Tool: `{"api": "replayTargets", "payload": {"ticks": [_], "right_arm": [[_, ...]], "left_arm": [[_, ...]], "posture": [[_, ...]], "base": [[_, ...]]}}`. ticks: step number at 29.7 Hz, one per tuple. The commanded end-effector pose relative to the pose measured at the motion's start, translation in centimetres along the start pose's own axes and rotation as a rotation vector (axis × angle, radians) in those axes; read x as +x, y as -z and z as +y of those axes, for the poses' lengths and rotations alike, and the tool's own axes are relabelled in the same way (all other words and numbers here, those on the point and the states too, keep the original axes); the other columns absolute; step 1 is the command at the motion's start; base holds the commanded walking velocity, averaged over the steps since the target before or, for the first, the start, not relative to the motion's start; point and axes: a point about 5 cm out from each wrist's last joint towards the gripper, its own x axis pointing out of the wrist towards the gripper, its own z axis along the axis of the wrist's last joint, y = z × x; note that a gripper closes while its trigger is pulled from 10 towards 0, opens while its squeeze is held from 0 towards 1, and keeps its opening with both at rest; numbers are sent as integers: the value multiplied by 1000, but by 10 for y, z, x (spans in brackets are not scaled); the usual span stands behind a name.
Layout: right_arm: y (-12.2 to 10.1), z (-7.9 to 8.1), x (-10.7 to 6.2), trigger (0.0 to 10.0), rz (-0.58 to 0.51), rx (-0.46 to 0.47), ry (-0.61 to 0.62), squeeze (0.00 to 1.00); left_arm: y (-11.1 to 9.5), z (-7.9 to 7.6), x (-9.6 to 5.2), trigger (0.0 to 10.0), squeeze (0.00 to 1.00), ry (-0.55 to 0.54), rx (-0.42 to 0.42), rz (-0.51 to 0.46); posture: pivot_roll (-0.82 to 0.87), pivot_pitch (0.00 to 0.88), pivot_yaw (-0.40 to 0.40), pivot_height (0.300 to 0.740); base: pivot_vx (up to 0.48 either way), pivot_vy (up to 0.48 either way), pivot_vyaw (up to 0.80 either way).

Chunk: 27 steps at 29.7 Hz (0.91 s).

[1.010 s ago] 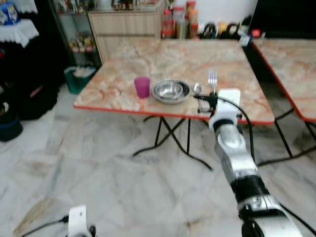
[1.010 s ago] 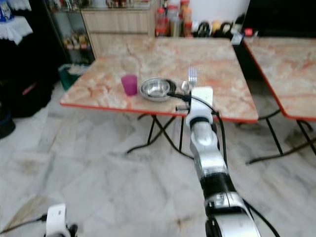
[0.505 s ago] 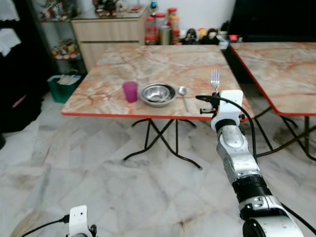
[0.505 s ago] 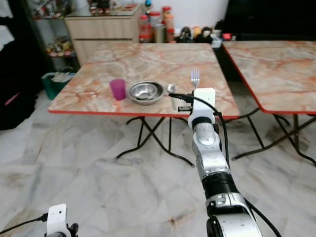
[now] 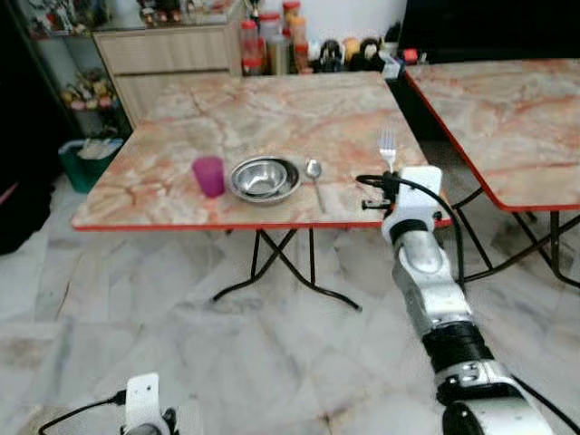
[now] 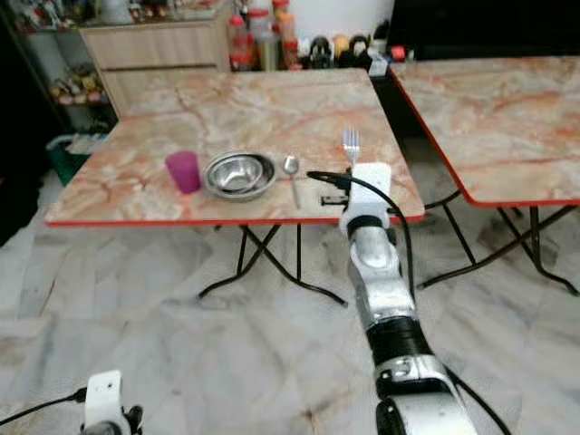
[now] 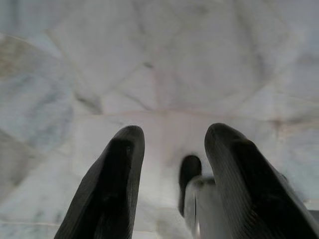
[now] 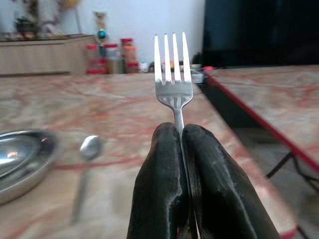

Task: Setting the table

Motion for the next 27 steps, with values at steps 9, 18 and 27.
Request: {"api": "replayTargets", "payload": {"ticks": [9,18,27], "right_arm": [[-9,22,1,10000,-31,-24,-86,0],[-8,18,1,10000,-23,-3,-73,0],[1,15,-1,10000,33,14,-23,0]], "left_arm": [[-1,11,0,10000,0,-32,5,6],[-2,9,0,10000,0,-32,4,5],[-2,9,0,10000,0,-31,4,3]], "posture": [[20,0,35,740],[18,0,36,740],[16,0,34,740]], "base": [[380,0,101],[381,0,154],[380,0,0]]}}
